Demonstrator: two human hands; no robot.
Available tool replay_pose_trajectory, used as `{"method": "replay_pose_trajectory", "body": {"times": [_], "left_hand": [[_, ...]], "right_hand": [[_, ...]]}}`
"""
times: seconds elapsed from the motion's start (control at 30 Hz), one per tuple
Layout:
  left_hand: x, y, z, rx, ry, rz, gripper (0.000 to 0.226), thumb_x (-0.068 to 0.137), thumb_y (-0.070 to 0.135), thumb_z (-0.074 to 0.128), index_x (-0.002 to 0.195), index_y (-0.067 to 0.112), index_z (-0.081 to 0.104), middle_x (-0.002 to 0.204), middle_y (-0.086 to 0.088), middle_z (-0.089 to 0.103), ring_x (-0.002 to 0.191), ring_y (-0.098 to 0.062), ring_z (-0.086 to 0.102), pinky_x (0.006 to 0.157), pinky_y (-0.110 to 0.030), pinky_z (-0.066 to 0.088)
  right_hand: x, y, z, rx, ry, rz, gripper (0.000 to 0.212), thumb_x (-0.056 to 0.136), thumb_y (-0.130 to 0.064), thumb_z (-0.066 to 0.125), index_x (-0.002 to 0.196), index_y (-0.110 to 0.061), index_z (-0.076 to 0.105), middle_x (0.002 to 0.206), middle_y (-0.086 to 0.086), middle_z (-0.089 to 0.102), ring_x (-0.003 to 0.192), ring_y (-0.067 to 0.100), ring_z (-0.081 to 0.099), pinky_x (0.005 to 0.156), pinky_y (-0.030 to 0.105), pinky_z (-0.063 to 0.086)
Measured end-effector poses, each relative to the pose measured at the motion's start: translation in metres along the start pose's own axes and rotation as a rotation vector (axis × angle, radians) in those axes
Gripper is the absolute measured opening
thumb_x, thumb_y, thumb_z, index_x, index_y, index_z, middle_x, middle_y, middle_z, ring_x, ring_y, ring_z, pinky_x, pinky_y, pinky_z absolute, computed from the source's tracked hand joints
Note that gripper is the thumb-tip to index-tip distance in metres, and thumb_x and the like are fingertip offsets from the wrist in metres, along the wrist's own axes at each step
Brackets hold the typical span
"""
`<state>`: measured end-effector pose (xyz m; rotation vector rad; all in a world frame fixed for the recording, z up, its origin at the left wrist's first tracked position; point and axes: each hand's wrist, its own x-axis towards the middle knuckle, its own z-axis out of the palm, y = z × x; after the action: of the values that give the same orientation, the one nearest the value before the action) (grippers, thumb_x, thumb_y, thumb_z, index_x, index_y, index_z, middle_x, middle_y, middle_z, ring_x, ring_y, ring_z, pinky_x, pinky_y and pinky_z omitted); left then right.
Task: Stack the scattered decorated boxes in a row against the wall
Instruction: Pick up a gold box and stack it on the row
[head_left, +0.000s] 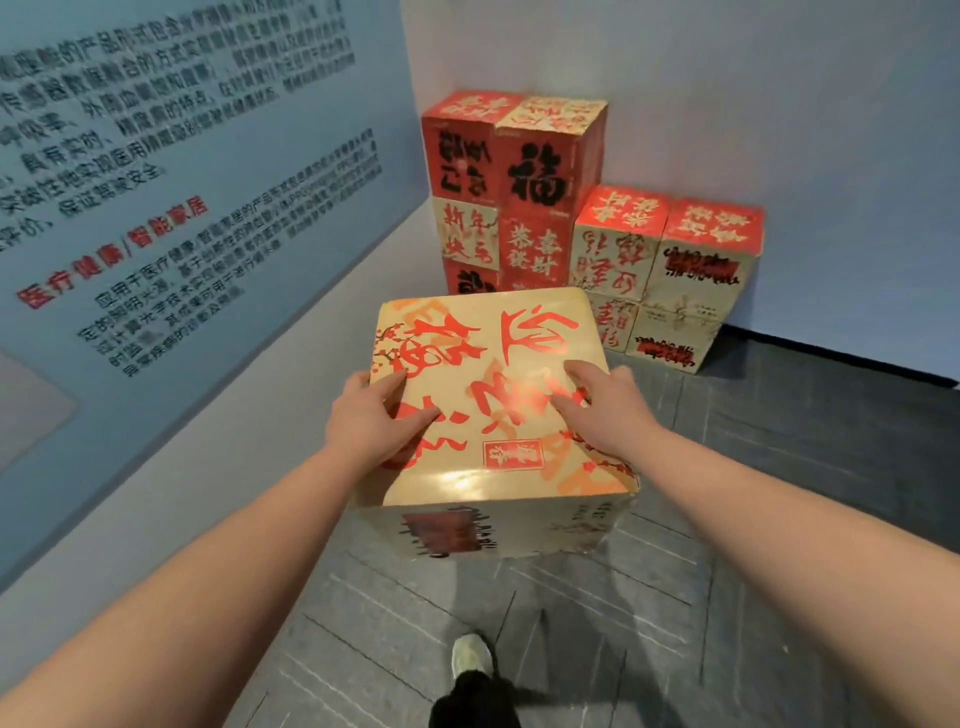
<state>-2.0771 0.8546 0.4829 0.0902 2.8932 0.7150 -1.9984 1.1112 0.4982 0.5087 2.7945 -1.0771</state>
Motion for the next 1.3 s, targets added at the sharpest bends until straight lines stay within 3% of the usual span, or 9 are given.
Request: {"method": "replay_pose_trajectory", "body": {"times": [0.37,0.57,0.87,1.0,1.13,1.3], "left_hand": [[0.261,0.125,0.026,0.020,-0.117,0.277,0.080,0.075,0.065,0.063,0.143,0.031,0.039,0.144,-0.002,0.035,0.131,-0.025,0.039,0.103,-0.044,0.040],[0.360,0.212,0.063,0.028,-0.217,0.351,0.080,0.074,0.067,0.063,0.142,0.033,0.039,0.143,0.000,0.035,0.129,-0.022,0.040,0.102,-0.041,0.040],[0.492,0.344,0.099,0.055,-0.213,0.363,0.081,0.073,0.068,0.063,0.142,0.033,0.040,0.144,-0.002,0.035,0.131,-0.023,0.038,0.105,-0.041,0.037],[0.535,0.393,0.114,0.038,-0.242,0.406,0.079,0.074,0.066,0.063,0.142,0.033,0.040,0.143,-0.002,0.035,0.130,-0.023,0.039,0.104,-0.042,0.039],[0.589,0.434,0.128,0.041,-0.282,0.444,0.078,0.076,0.064,0.062,0.143,0.031,0.038,0.144,-0.002,0.035,0.131,-0.022,0.038,0.104,-0.040,0.037],[0.667,0.491,0.151,0.069,-0.300,0.535,0.078,0.075,0.068,0.061,0.142,0.033,0.041,0.149,-0.004,0.032,0.134,-0.025,0.036,0.107,-0.043,0.037]], "right_hand": [[0.207,0.023,-0.069,0.025,0.186,0.214,0.058,0.094,-0.045,0.052,0.146,-0.027,0.035,0.133,0.012,0.035,0.116,0.030,0.052,0.102,0.035,0.039],[0.294,0.064,-0.123,0.043,0.228,0.321,0.059,0.095,-0.046,0.051,0.147,-0.027,0.033,0.131,0.011,0.035,0.112,0.026,0.052,0.097,0.032,0.040],[0.451,0.122,-0.220,0.047,0.259,0.332,0.058,0.093,-0.044,0.054,0.146,-0.029,0.035,0.133,0.012,0.036,0.111,0.029,0.053,0.099,0.036,0.041],[0.501,0.144,-0.257,0.039,0.282,0.366,0.055,0.095,-0.043,0.053,0.146,-0.028,0.036,0.135,0.012,0.036,0.098,0.020,0.048,0.092,0.030,0.041],[0.558,0.160,-0.286,-0.009,0.318,0.410,0.054,0.095,-0.045,0.051,0.144,-0.028,0.037,0.138,0.013,0.038,0.118,0.028,0.050,0.096,0.036,0.044],[0.616,0.180,-0.313,0.022,0.396,0.486,0.055,0.094,-0.047,0.052,0.143,-0.028,0.039,0.135,0.012,0.041,0.118,0.029,0.051,0.096,0.038,0.045]]}}
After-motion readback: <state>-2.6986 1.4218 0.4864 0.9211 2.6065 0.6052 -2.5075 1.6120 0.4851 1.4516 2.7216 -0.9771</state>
